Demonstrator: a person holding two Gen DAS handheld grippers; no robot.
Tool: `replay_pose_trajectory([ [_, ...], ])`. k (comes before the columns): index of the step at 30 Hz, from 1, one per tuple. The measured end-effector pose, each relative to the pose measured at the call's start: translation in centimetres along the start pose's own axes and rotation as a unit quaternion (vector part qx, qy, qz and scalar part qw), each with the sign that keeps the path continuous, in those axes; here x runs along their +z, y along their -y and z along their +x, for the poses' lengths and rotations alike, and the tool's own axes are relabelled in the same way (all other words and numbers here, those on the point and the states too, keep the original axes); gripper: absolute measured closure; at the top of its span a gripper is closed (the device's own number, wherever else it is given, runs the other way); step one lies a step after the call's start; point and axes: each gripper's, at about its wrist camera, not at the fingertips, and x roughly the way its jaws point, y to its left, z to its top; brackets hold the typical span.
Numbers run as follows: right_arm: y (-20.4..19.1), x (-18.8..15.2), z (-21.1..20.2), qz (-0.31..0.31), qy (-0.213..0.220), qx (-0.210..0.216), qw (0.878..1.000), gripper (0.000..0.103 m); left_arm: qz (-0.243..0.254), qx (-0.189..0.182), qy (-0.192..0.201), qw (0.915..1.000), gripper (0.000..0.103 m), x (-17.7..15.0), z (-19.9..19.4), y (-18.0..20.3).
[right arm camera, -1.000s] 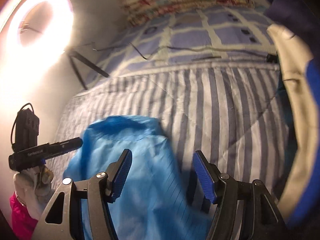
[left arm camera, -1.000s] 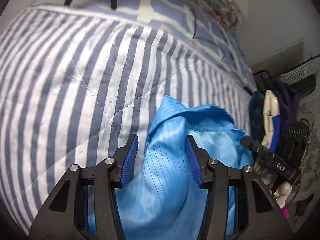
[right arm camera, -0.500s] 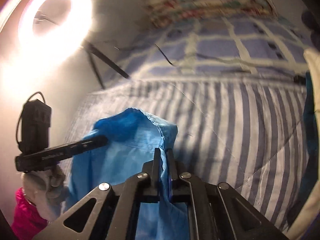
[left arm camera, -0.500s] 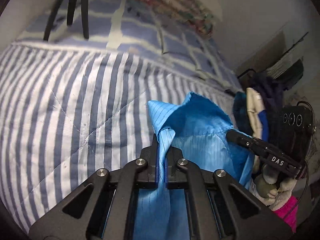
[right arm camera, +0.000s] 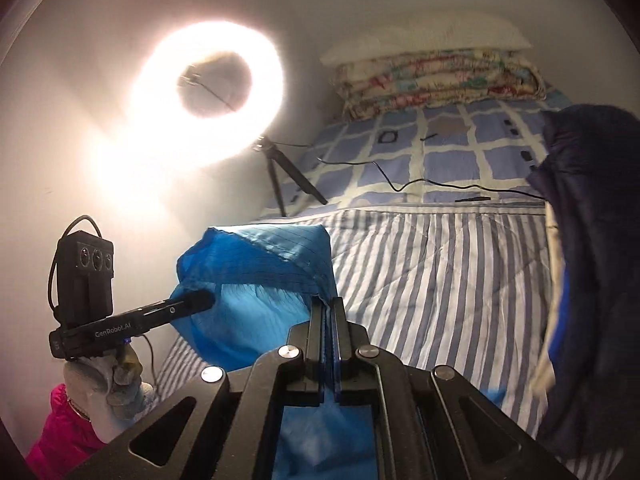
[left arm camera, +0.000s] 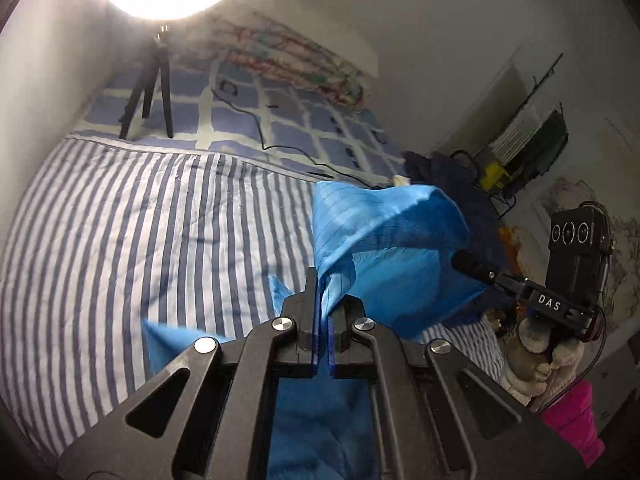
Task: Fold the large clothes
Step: 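Grasp the coat collar with the left tool while the right tool grasps its edge, then lift the light blue coat with both tools and fold it over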
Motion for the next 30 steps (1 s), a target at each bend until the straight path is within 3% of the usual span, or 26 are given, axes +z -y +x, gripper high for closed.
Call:
replay_pose_trajectory([
  [8, -5.8, -6.1, -8.6, -0.017, 0.012, -0.012, 1.0, 0.103, 0.022, -0.008, 0.012, 0.9996, 0.103, -6.5, -8.1, 4.3],
  [16, -10.0, -14.6, -14.8, -0.044, 0.008, -0.021, 0.999, 0.103, 0.034, -0.011, 0.006, 0.9993, 0.103, -15.9, -13.9, 6.2],
  [24, -11.8, -25.0, -16.6, -0.044, -0.024, -0.018, 0.999, 0.103, 0.032, 0.003, -0.034, 0.9989, 0.103, -25.7, -15.1, 6.3],
  [30, -10.9, -30.7, -14.6, -0.06, -0.08, -0.059, 0.993, 0.103, 0.034, 0.037, -0.077, 0.9958, 0.103, -31.5, -13.0, 4.8],
])
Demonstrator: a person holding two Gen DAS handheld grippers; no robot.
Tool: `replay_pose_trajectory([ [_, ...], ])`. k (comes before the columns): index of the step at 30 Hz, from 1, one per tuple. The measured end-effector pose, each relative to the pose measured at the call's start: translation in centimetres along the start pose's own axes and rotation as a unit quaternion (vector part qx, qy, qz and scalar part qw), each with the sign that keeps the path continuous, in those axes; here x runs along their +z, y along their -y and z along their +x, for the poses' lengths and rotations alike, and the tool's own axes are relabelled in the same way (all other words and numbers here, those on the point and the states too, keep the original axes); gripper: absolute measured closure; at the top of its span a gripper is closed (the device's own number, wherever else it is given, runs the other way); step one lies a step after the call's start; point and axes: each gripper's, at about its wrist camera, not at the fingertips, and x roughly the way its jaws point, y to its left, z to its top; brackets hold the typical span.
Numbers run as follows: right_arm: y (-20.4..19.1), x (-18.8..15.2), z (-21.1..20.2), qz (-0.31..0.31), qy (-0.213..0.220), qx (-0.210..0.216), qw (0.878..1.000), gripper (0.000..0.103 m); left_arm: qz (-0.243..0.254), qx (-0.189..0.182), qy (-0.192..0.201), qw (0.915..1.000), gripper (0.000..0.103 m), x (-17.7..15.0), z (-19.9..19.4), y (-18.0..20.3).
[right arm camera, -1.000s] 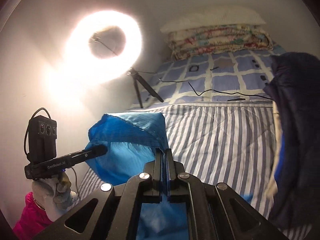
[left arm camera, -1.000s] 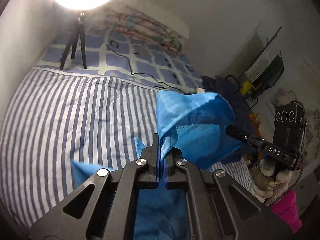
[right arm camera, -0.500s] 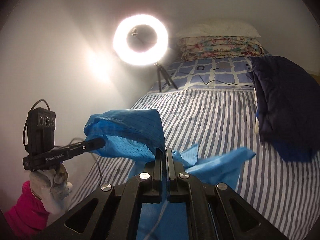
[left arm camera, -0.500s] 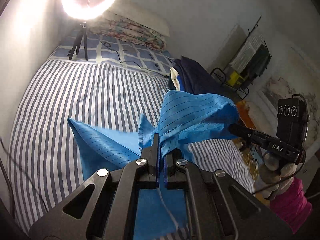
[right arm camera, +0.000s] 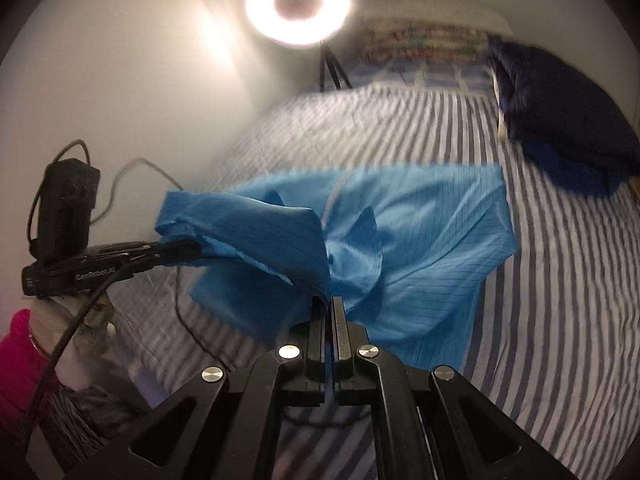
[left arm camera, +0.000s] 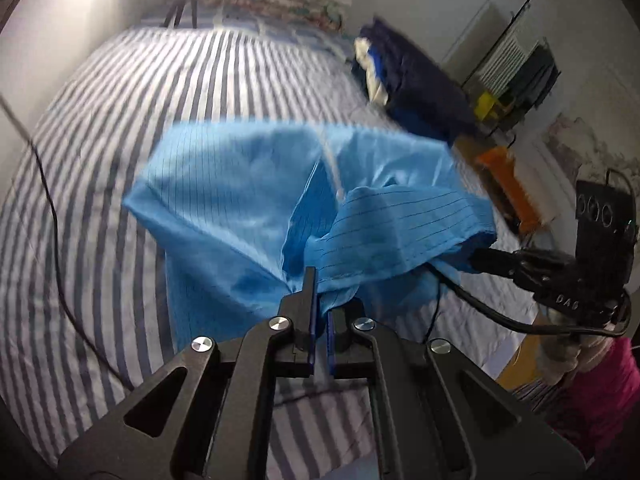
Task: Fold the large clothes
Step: 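Lift the light blue coat with both tools and fold it over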
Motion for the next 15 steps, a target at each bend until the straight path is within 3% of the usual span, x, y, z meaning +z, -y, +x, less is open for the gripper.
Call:
replay_pose_trajectory([
  [4, -0.9, -1.9, 0.7, -0.033, -0.028, -0.014, 0.999, 0.097, -0.002, 0.016, -0.019, 0.9997, 0.097, -2.3, -0.2, -0.3],
  [5, -1.0, -2.1, 0.3, -0.036, -0.028, -0.011, 0.999, 0.091, -0.001, 0.014, -0.02, 0.9997, 0.091, -2.7, -0.9, -0.3],
  [6, -1.1, -2.3, -0.3, -0.035, -0.027, -0.003, 0.999, 0.078, 0.001, 0.013, -0.019, 0.9997, 0.086, -2.9, -1.6, -0.3],
  [7, -1.1, -2.5, -1.3, -0.034, -0.018, 0.003, 0.999, 0.075, 0.002, 0.013, -0.01, 0.9999, 0.085, -3.3, -2.9, -0.1],
  [15, -2.1, -4.2, -11.2, -0.032, 0.075, 0.031, 0.996, 0.074, 0.017, -0.012, 0.073, 0.9971, 0.084, -4.2, -14.5, 2.7],
])
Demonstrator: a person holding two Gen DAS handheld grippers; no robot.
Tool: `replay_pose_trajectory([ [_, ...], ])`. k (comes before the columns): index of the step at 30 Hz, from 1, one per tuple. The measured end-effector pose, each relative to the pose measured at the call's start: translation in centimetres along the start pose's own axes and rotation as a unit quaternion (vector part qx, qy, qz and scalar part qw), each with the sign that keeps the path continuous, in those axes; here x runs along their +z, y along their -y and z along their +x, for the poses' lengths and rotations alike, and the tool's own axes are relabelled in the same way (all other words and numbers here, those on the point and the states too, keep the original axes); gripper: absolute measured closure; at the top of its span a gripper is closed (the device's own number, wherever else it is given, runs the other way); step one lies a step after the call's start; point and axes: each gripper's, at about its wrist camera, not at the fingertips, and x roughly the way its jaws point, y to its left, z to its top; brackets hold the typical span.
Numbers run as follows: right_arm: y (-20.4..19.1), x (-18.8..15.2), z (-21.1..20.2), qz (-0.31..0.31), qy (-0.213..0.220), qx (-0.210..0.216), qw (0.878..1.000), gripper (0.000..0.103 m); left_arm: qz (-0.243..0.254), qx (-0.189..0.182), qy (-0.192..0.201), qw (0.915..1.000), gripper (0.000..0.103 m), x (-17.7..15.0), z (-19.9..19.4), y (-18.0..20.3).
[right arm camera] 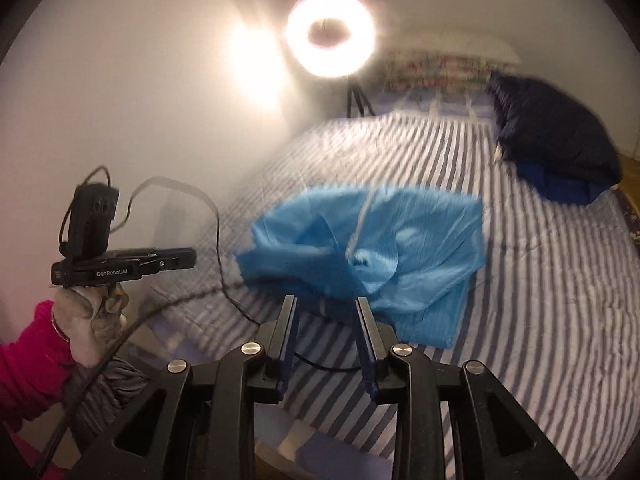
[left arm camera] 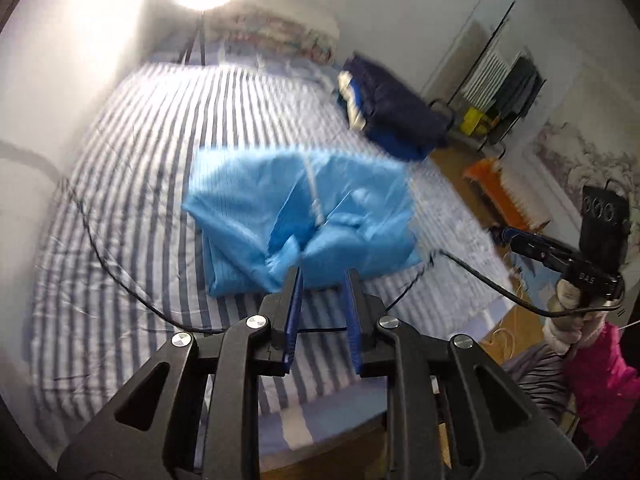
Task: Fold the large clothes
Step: 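Lift the light blue coat with both tools and fold it over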
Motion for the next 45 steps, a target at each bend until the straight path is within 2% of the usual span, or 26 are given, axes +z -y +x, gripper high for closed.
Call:
replay_pose_trajectory([
  [8, -2.3, 1.4, -11.7, -0.021, 0.116, -0.009, 0.993, 0.071, 0.021, -0.014, 0.1, 0.9947, 0.083, 3.1, -11.6, 4.5],
  [12, -3.5, 2.3, -16.2, -0.035, 0.156, -0.008, 0.987, 0.07, 0.029, -0.023, 0.133, 0.9905, 0.075, 4.2, -16.9, 6.9],
  [19, -4.7, 3.7, -22.8, -0.045, 0.208, -0.008, 0.977, 0.07, 0.069, -0.029, 0.183, 0.9802, 0.074, 6.5, -24.7, 10.6],
  [21, -4.7, 4.4, -24.0, -0.053, 0.22, -0.016, 0.974, 0.066, 0.069, -0.026, 0.193, 0.9784, 0.062, 7.4, -25.5, 10.7],
  [22, -4.8, 4.7, -24.3, -0.057, 0.223, -0.021, 0.973, 0.064, 0.067, -0.025, 0.195, 0.9782, 0.06, 7.7, -25.4, 10.4],
  [24, -4.6, 5.1, -24.0, -0.057, 0.222, -0.026, 0.973, 0.053, 0.051, -0.026, 0.191, 0.9799, 0.058, 8.1, -24.2, 9.3],
  [27, -3.2, 5.0, -22.1, -0.032, 0.206, -0.02, 0.978, 0.052, 0.006, -0.036, 0.163, 0.986, 0.058, 8.2, -20.3, 6.1],
  [31, -0.1, 4.4, -16.6, 0.005, 0.161, -0.025, 0.987, 0.041, -0.064, -0.03, 0.117, 0.9906, 0.054, 8.0, -13.1, 0.5],
  [33, 2.0, 4.1, -13.0, 0.028, 0.129, -0.03, 0.991, 0.04, -0.116, -0.044, 0.082, 0.9888, 0.05, 7.7, -8.8, -3.0],
  [37, 6.5, 3.4, -6.0, 0.085, 0.079, -0.043, 0.992, 0.035, -0.165, -0.017, 0.031, 0.9857, 0.05, 7.1, -1.3, -8.1],
  [40, 9.7, 2.9, -2.0, 0.139, 0.048, -0.035, 0.989, 0.035, -0.204, -0.014, 0.0, 0.9789, 0.05, 6.7, 3.3, -11.3],
  [45, 14.3, 2.3, 4.7, 0.201, 0.009, -0.035, 0.979, 0.034, -0.235, 0.014, -0.035, 0.9714, 0.05, 5.9, 9.2, -15.0],
])
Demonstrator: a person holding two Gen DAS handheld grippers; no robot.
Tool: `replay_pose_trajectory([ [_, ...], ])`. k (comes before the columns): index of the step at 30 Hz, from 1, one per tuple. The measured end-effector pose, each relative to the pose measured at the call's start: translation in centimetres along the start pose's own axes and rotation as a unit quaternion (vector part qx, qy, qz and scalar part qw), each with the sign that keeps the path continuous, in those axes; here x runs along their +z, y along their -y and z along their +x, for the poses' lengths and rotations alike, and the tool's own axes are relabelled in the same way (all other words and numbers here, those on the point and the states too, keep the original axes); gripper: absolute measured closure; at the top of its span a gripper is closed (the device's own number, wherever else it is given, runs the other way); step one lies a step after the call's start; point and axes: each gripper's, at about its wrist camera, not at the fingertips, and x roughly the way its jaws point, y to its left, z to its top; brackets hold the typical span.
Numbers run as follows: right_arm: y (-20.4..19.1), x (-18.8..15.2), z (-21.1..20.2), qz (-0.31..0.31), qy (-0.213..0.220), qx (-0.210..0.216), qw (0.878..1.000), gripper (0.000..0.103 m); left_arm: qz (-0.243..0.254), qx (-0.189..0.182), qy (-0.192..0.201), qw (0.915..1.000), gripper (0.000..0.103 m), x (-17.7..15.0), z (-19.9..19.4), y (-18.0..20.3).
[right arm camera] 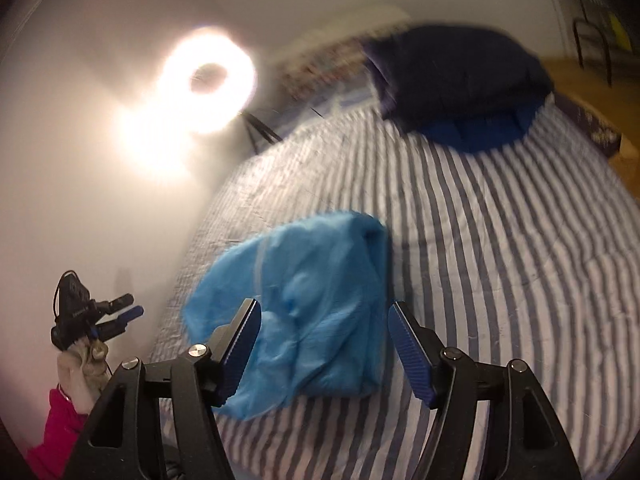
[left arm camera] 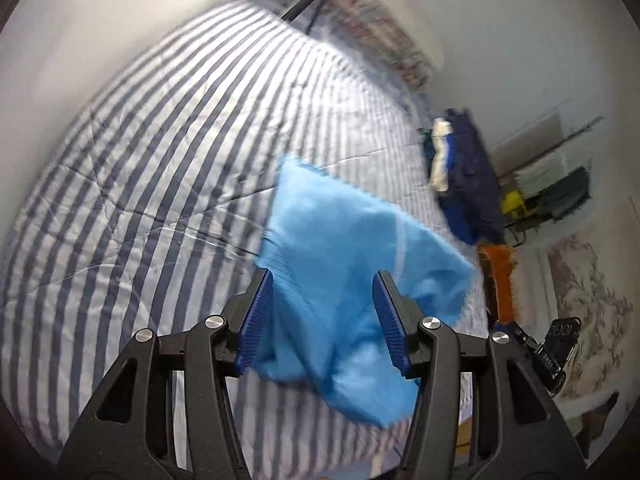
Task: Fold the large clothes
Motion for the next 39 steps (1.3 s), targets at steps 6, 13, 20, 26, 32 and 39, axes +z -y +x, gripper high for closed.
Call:
replay_pose_trajectory([
  [6, 2.4, 0.7, 5.0, 0.021, -0.041, -0.002, 0.999, 0.03, -0.057, -0.01, -0.037, 0.9976, 0.05, 0.7, 5.8, -3.3],
  [13, 2.8, 0.9, 8.6, 0.031, -0.068, 0.021, 0.997, 0.057, -0.026, -0.008, -0.064, 0.9976, 0.097, 0.2, 8.4, -2.6],
  [20, 2.4, 0.3, 8.4, 0.051, -0.093, 0.062, 0.992, 0.102, -0.012, -0.028, -0.053, 0.9981, 0.102, -0.3, 6.2, -0.5],
  [26, 3.0, -1.7, 8.7, 0.053, -0.128, 0.056, 0.989, 0.102, -0.005, 0.035, -0.075, 0.9966, 0.096, -1.9, 9.2, -2.1],
  [32, 2.9, -1.7, 9.1, 0.012, -0.146, 0.058, 0.988, 0.054, 0.01, 0.045, -0.062, 0.997, 0.076, -1.3, 7.7, -1.0],
  [39, 5.7, 2.3, 7.6, 0.078, -0.081, 0.138, 0.984, 0.044, 0.045, 0.039, 0.003, 0.9982, 0.076, 1.2, 4.8, 2.8],
])
